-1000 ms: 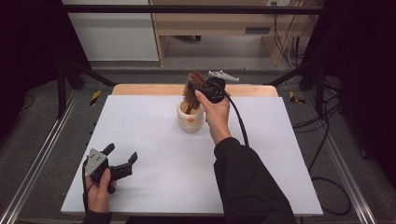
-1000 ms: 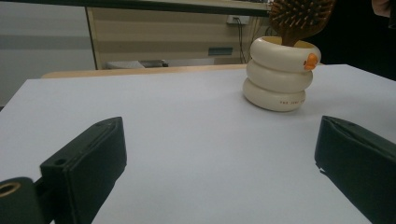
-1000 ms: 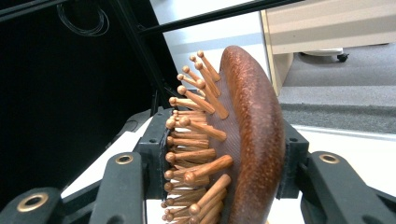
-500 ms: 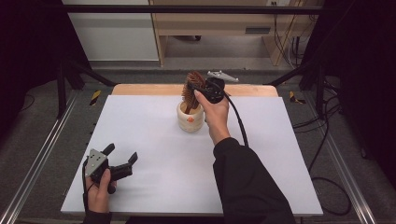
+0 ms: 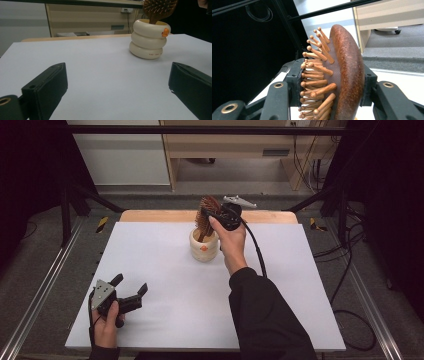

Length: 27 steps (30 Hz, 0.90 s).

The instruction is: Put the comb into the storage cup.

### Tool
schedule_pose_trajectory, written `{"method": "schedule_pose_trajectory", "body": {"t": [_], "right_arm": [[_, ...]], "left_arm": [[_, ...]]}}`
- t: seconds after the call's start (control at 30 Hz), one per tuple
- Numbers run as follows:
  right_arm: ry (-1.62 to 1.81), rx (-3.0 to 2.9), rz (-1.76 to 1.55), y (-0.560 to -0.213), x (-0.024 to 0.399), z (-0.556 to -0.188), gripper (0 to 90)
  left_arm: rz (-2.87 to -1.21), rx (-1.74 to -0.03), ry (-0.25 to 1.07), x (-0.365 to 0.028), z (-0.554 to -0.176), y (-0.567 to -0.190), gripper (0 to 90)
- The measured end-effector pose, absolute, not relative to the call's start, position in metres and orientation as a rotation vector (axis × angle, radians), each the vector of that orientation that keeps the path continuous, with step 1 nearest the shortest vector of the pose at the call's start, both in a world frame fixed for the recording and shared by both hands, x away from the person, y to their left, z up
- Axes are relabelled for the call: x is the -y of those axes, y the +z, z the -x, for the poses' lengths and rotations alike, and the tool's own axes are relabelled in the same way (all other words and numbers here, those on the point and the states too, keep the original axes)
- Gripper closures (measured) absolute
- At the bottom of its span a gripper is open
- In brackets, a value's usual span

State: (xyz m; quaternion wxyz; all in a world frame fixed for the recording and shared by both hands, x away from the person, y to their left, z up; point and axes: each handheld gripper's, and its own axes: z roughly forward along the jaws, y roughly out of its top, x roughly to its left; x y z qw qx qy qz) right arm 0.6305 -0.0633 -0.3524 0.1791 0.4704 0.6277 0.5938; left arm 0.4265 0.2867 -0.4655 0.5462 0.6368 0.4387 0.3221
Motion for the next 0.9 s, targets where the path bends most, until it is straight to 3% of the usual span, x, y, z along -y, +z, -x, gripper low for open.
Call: {"method": "schedule_pose_trajectory", "body": {"t": [0.9], "right_arm": [[1.694,-1.778,-1.365,-0.3570,0.0663,-0.6340,50.1]], "left_arm": [[-1.515,-1.041,0.762,-0.2862,-0.4270,-0.4663,2.4]]}}
